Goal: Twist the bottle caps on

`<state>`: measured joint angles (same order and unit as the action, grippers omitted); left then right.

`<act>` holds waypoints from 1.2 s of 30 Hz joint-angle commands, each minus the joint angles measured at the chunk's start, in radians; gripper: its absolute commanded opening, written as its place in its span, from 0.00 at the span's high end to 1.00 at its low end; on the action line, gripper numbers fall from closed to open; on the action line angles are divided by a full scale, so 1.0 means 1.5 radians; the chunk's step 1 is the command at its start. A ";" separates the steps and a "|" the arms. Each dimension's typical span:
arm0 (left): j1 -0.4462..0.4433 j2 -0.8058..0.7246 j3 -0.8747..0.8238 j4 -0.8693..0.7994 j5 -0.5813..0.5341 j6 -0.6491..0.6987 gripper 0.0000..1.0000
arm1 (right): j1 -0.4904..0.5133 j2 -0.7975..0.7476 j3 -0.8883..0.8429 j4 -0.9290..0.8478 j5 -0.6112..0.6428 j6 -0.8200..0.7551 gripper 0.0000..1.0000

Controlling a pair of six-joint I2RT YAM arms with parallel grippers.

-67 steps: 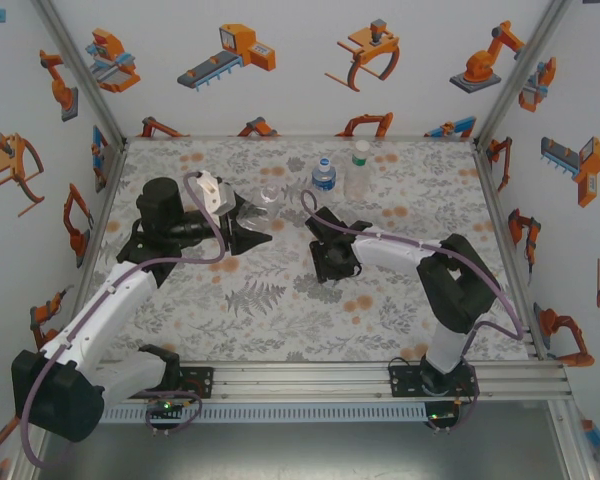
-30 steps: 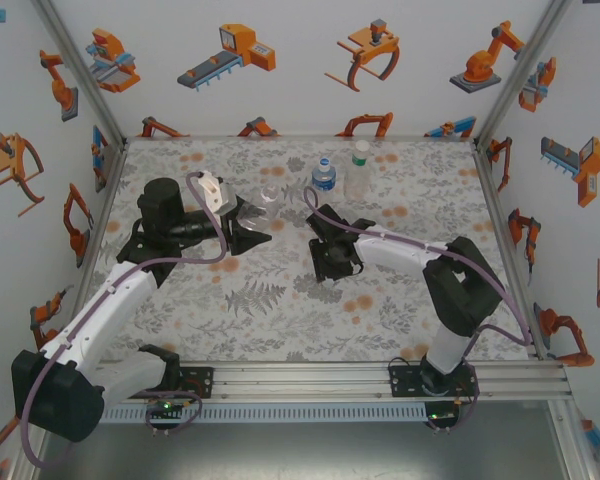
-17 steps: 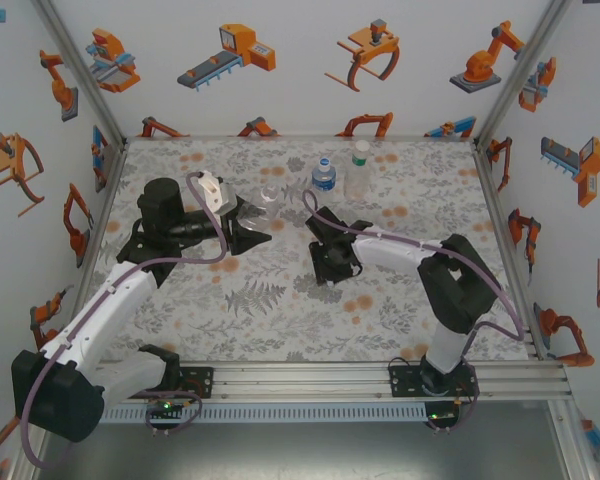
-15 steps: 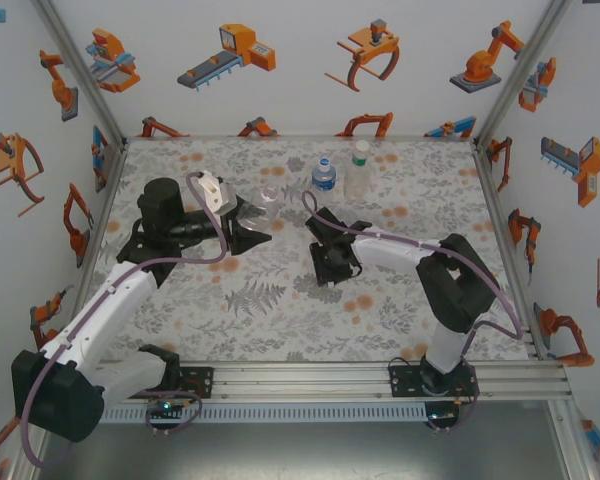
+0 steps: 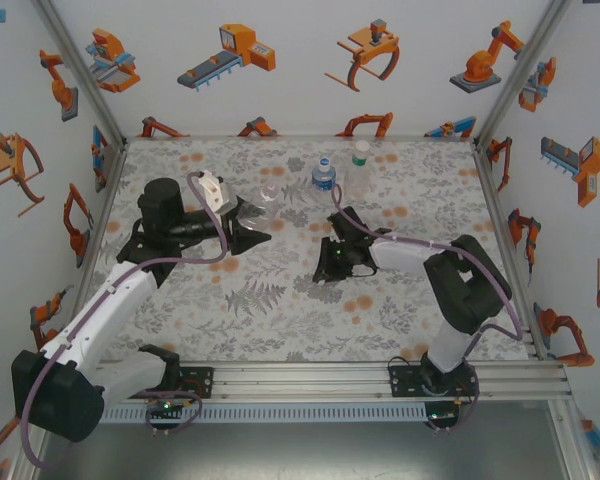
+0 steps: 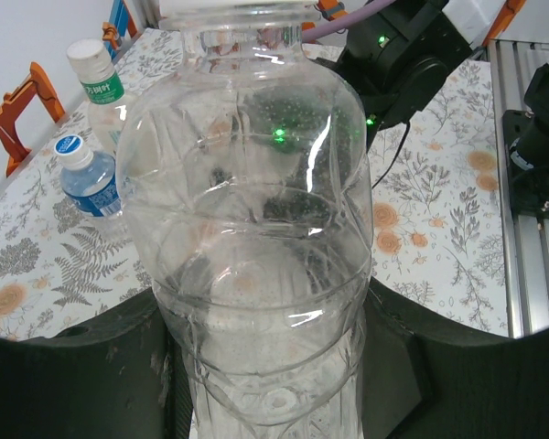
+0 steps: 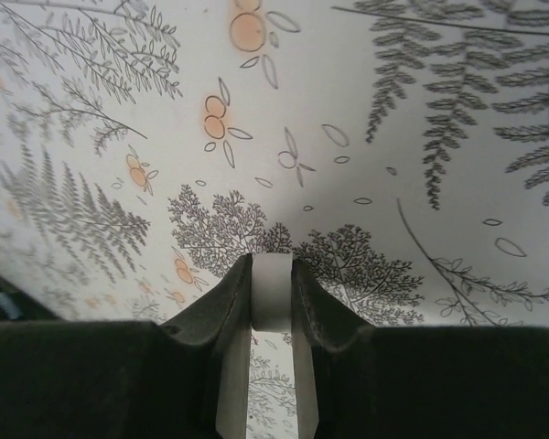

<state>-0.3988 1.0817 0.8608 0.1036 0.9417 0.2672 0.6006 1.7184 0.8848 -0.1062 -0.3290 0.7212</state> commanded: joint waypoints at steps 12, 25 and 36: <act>0.000 -0.007 0.004 -0.003 0.005 0.014 1.00 | -0.077 -0.094 -0.094 -0.033 0.021 0.010 0.61; -0.001 -0.008 0.007 -0.011 -0.001 0.018 1.00 | 0.040 -0.049 0.106 -0.262 0.243 -0.095 0.53; -0.001 -0.008 0.010 -0.017 -0.001 0.019 1.00 | 0.117 0.038 0.184 -0.300 0.292 -0.054 0.54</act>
<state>-0.3988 1.0821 0.8608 0.0883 0.9340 0.2745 0.7609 1.7592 1.1229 -0.5133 0.0689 0.6178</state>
